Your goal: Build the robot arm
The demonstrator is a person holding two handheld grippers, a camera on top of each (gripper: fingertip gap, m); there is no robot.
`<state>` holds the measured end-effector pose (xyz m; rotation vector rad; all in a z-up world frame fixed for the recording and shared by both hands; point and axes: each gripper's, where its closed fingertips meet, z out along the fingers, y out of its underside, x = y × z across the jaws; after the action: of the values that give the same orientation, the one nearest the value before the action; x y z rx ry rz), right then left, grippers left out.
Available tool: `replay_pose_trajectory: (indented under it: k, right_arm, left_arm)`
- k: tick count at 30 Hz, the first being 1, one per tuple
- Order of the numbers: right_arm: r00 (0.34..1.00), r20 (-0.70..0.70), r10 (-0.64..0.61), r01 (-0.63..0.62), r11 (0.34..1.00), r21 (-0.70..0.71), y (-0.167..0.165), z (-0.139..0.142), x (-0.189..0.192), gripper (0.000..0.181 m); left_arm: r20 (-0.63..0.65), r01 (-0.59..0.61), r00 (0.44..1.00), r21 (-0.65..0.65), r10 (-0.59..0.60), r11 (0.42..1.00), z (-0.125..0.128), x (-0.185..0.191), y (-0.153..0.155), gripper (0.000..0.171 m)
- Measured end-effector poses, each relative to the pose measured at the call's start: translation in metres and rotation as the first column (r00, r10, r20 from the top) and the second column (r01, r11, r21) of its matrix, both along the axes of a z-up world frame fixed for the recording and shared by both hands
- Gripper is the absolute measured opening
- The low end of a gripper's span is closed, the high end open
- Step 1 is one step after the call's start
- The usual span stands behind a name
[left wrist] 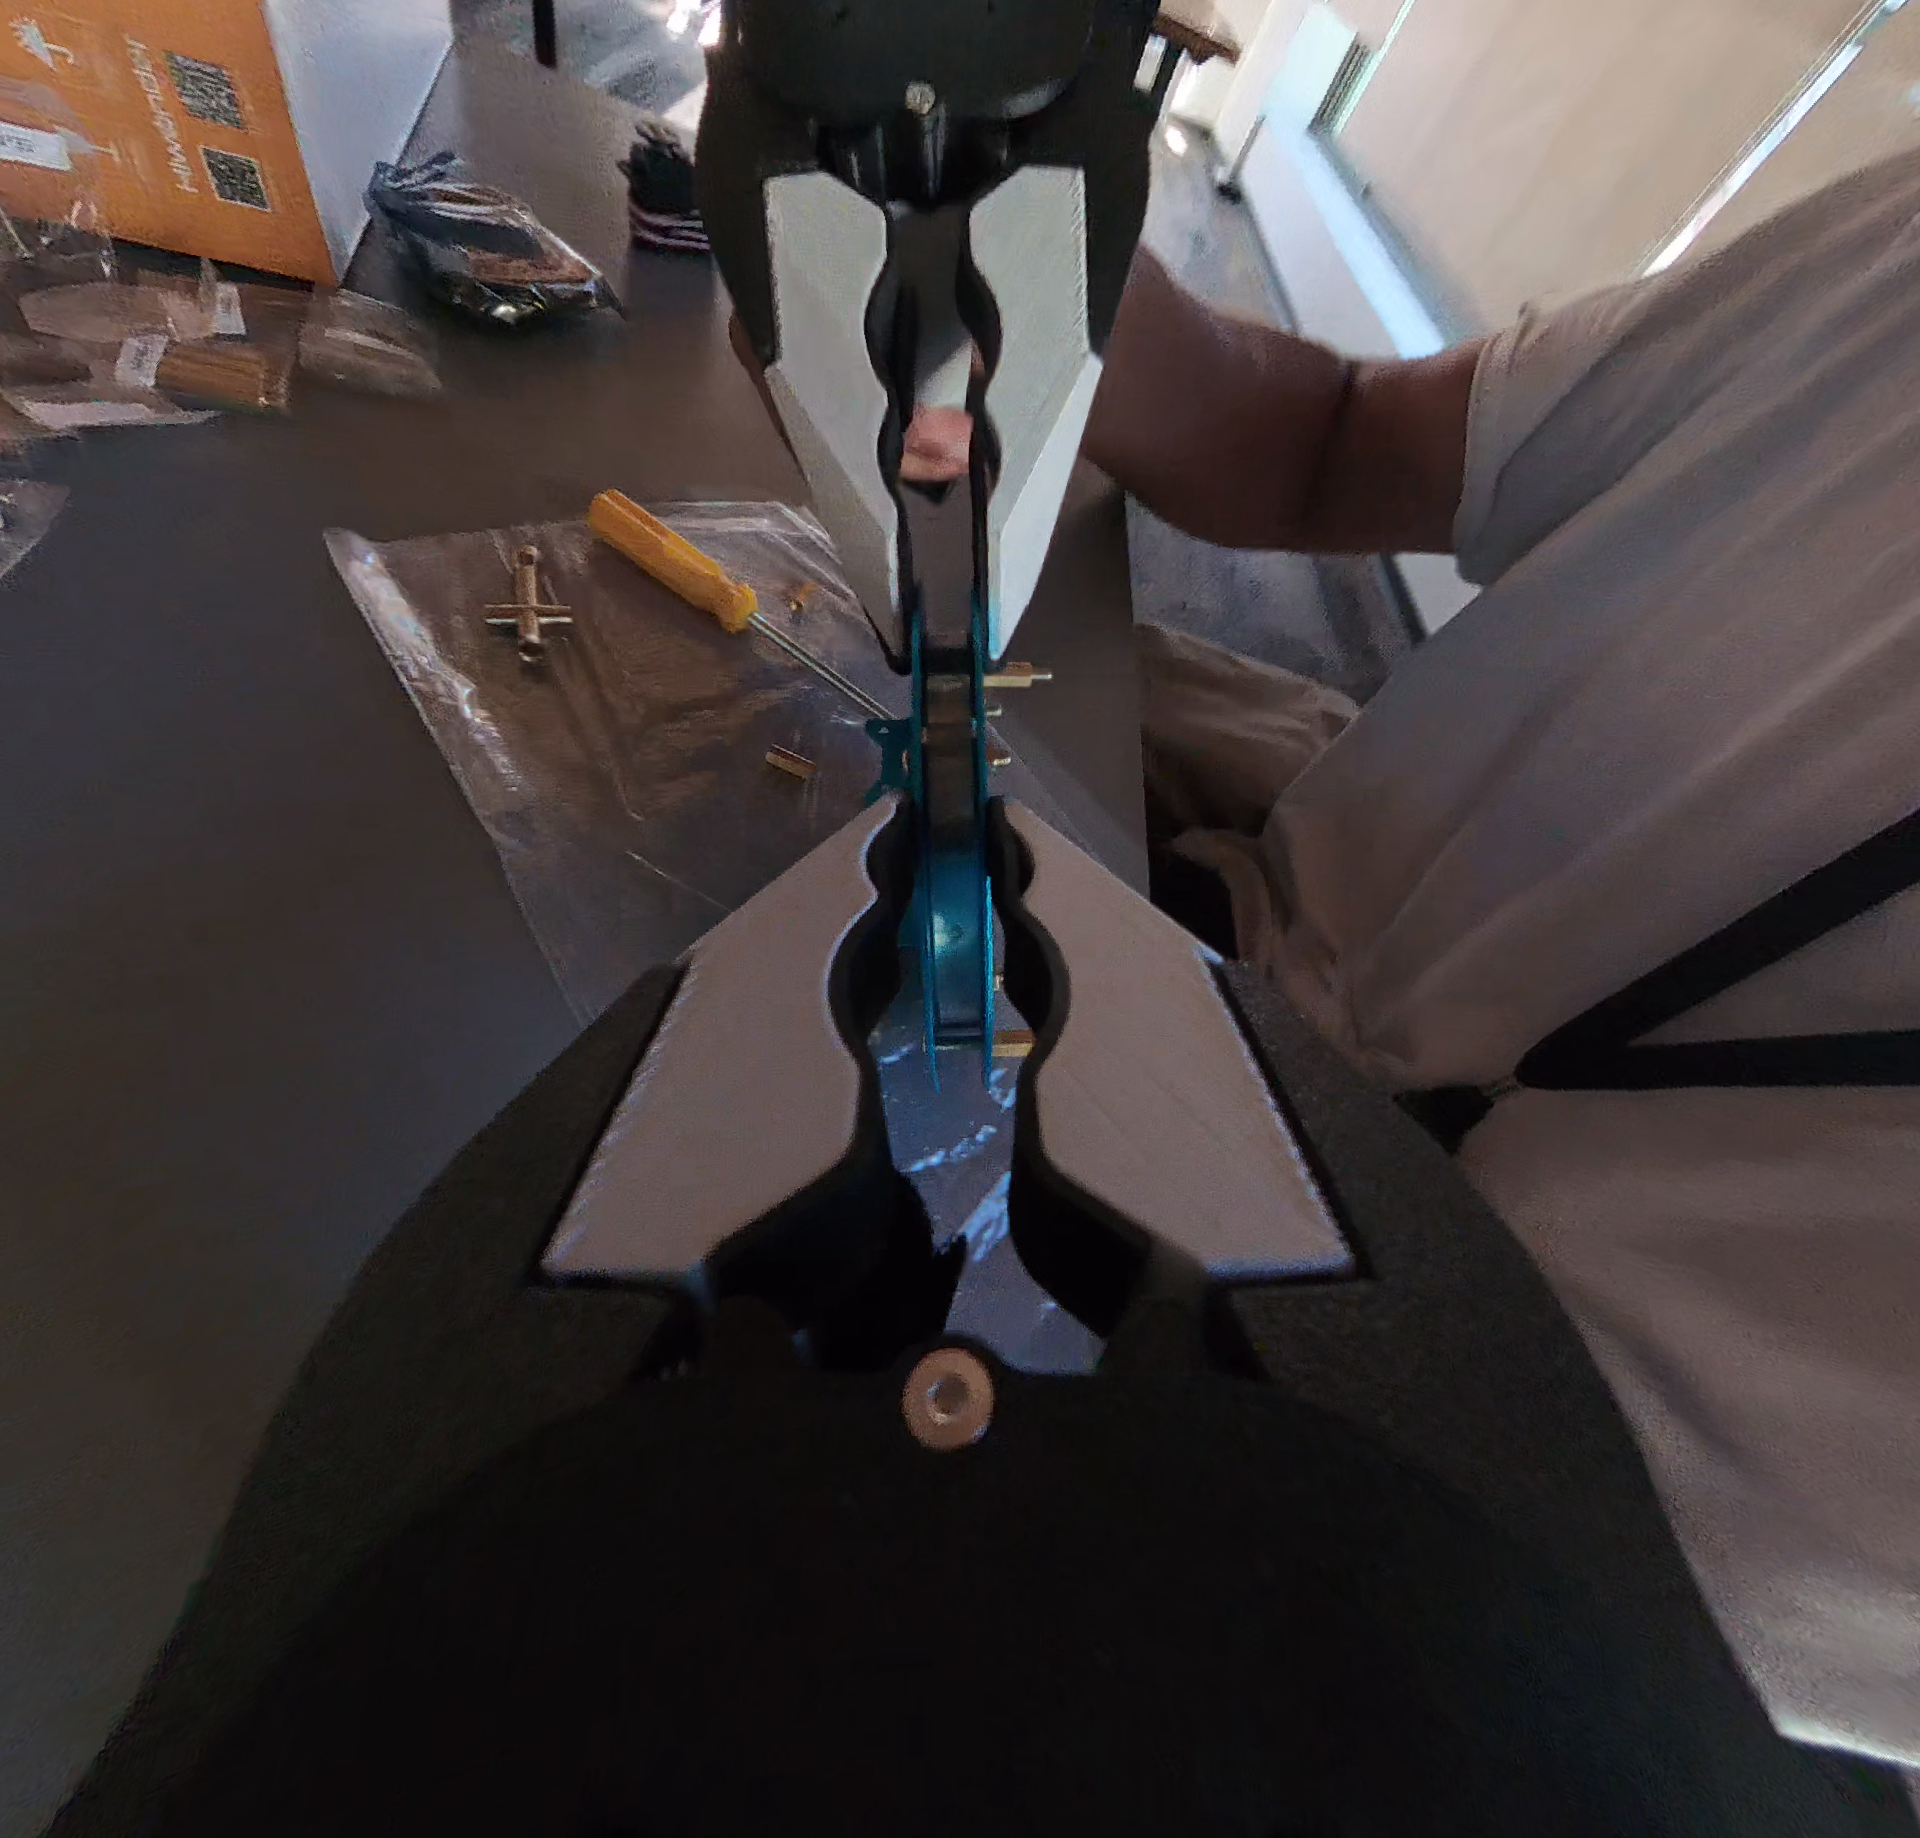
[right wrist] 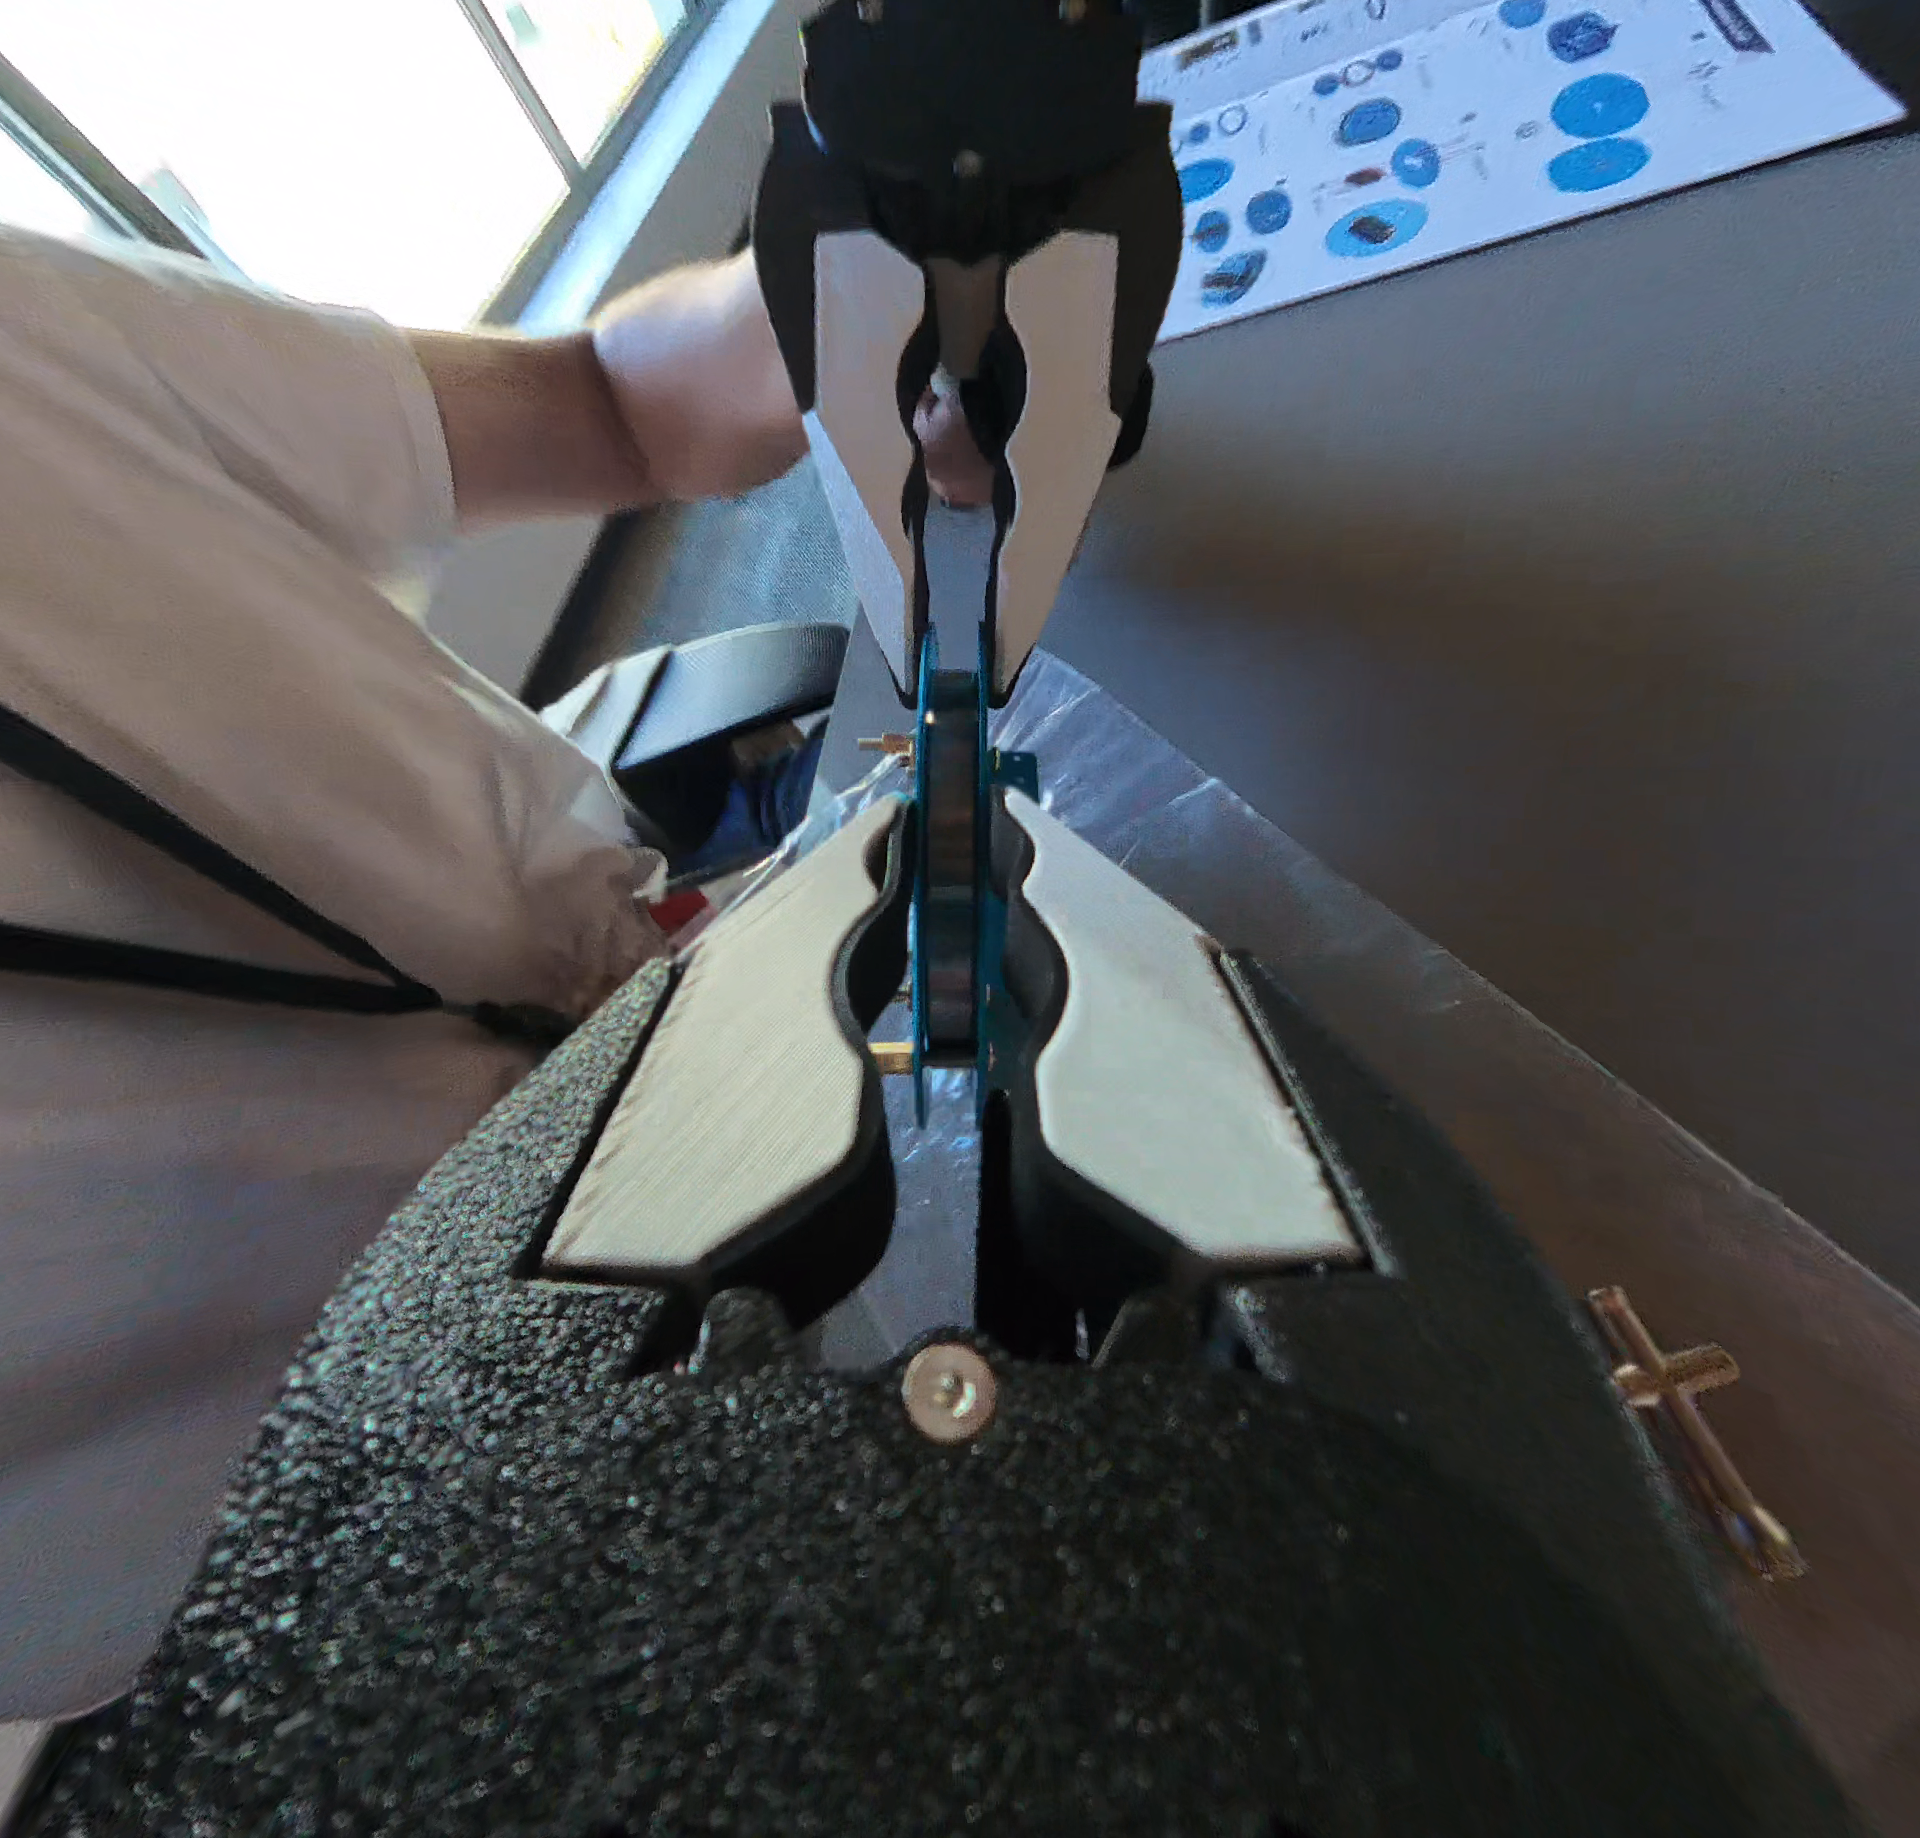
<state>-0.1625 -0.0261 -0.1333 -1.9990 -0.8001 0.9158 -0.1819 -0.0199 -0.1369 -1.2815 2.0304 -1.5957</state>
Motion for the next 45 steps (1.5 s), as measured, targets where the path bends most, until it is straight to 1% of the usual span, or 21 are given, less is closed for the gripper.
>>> replay_pose_trajectory:
  k: [2, 4, 6, 8, 13, 17, 19, 22, 23, 24, 25, 27, 29, 32, 34, 36, 37, 38, 40, 42, 45]
  right_arm:
    - [0.998, 0.065, 0.005, -0.009, 0.998, 0.068, -0.013, 0.007, -0.008, 0.013]
    - [0.993, 0.117, -0.014, -0.003, 0.989, 0.145, -0.021, 0.014, -0.013, 0.013]
    - [0.985, 0.167, -0.035, 0.002, 0.981, 0.194, -0.027, 0.016, -0.016, 0.013]
    - [0.978, 0.204, -0.033, -0.013, 0.975, 0.223, -0.035, 0.014, -0.022, 0.012]
    - [0.948, 0.312, -0.061, -0.042, 0.949, 0.312, -0.051, 0.0, -0.031, 0.014]
    - [0.957, 0.272, -0.1, -0.017, 0.918, 0.397, -0.058, 0.002, -0.037, 0.016]
    - [0.977, 0.189, -0.102, 0.022, 0.923, 0.385, -0.067, 0.008, -0.038, 0.021]
    - [0.991, -0.02, -0.129, 0.129, 0.944, 0.304, -0.082, 0.016, -0.03, 0.03]
    - [0.988, -0.061, -0.139, 0.15, 0.954, 0.261, -0.087, 0.012, -0.029, 0.034]
    - [0.986, -0.058, -0.154, 0.164, 0.961, 0.224, -0.089, 0.003, -0.029, 0.039]
    - [0.984, -0.022, -0.176, 0.176, 0.963, 0.205, -0.09, -0.01, -0.031, 0.042]
    - [0.98, 0.04, -0.197, 0.184, 0.958, 0.22, -0.092, -0.026, -0.042, 0.039]
    - [0.982, 0.035, -0.184, 0.171, 0.955, 0.241, -0.096, -0.03, -0.058, 0.037]
    - [0.964, 0.141, -0.226, 0.169, 0.928, 0.331, -0.095, -0.038, -0.064, 0.035]
    - [0.959, 0.183, -0.217, 0.141, 0.924, 0.356, -0.1, -0.038, -0.07, 0.037]
    - [0.968, 0.161, -0.194, 0.132, 0.935, 0.33, -0.104, -0.035, -0.074, 0.042]
    - [0.98, 0.116, -0.159, 0.119, 0.949, 0.291, -0.107, -0.034, -0.078, 0.05]
    - [0.988, 0.071, -0.139, 0.119, 0.964, 0.239, -0.108, -0.035, -0.079, 0.054]
    - [0.993, 0.043, -0.113, 0.104, 0.982, 0.16, -0.107, -0.043, -0.078, 0.054]
    - [0.991, 0.087, -0.1, 0.086, 0.986, 0.142, -0.105, -0.056, -0.077, 0.044]
    - [0.99, 0.094, -0.1, 0.085, 0.984, 0.155, -0.104, -0.057, -0.078, 0.04]
  left_arm:
    - [0.038, -0.01, 0.999, 0.089, 0.007, 0.996, 0.006, -0.007, -0.012, 0.012]
    - [0.106, -0.046, 0.994, 0.196, 0.025, 0.98, 0.013, -0.012, -0.019, 0.012]
    - [0.158, -0.084, 0.987, 0.309, 0.036, 0.947, 0.015, -0.015, -0.025, 0.012]
    - [0.193, -0.097, 0.981, 0.4, 0.02, 0.911, 0.013, -0.021, -0.033, 0.012]
    - [0.231, -0.127, 0.973, 0.48, 0.015, 0.868, 0.001, -0.031, -0.049, 0.012]
    - [0.28, -0.174, 0.959, 0.482, 0.037, 0.859, -0.001, -0.037, -0.056, 0.012]
    - [0.331, -0.207, 0.943, 0.493, 0.038, 0.845, -0.003, -0.041, -0.063, 0.012]
    - [0.419, -0.263, 0.908, 0.567, 0.002, 0.781, -0.013, -0.052, -0.078, 0.013]
    - [0.434, -0.277, 0.901, 0.584, -0.005, 0.763, -0.017, -0.056, -0.083, 0.013]
    - [0.448, -0.286, 0.894, 0.602, -0.018, 0.746, -0.021, -0.058, -0.087, 0.013]
    - [0.459, -0.295, 0.888, 0.617, -0.03, 0.73, -0.025, -0.06, -0.092, 0.014]
    - [0.463, -0.299, 0.885, 0.65, -0.052, 0.699, -0.034, -0.064, -0.1, 0.015]
    - [0.472, -0.315, 0.879, 0.678, -0.065, 0.664, -0.041, -0.065, -0.105, 0.015]
    - [0.471, -0.331, 0.879, 0.713, -0.073, 0.618, -0.049, -0.067, -0.109, 0.016]
    - [0.48, -0.344, 0.873, 0.729, -0.084, 0.593, -0.052, -0.067, -0.111, 0.016]
    - [0.487, -0.355, 0.867, 0.752, -0.105, 0.556, -0.054, -0.067, -0.112, 0.016]
    - [0.495, -0.364, 0.861, 0.763, -0.12, 0.534, -0.054, -0.066, -0.113, 0.016]
    - [0.501, -0.373, 0.855, 0.774, -0.136, 0.511, -0.054, -0.066, -0.113, 0.015]
    - [0.507, -0.383, 0.846, 0.793, -0.166, 0.473, -0.056, -0.066, -0.115, 0.015]
    - [0.506, -0.383, 0.847, 0.794, -0.164, 0.473, -0.058, -0.066, -0.116, 0.014]
    - [0.503, -0.383, 0.852, 0.786, -0.142, 0.485, -0.057, -0.067, -0.114, 0.015]
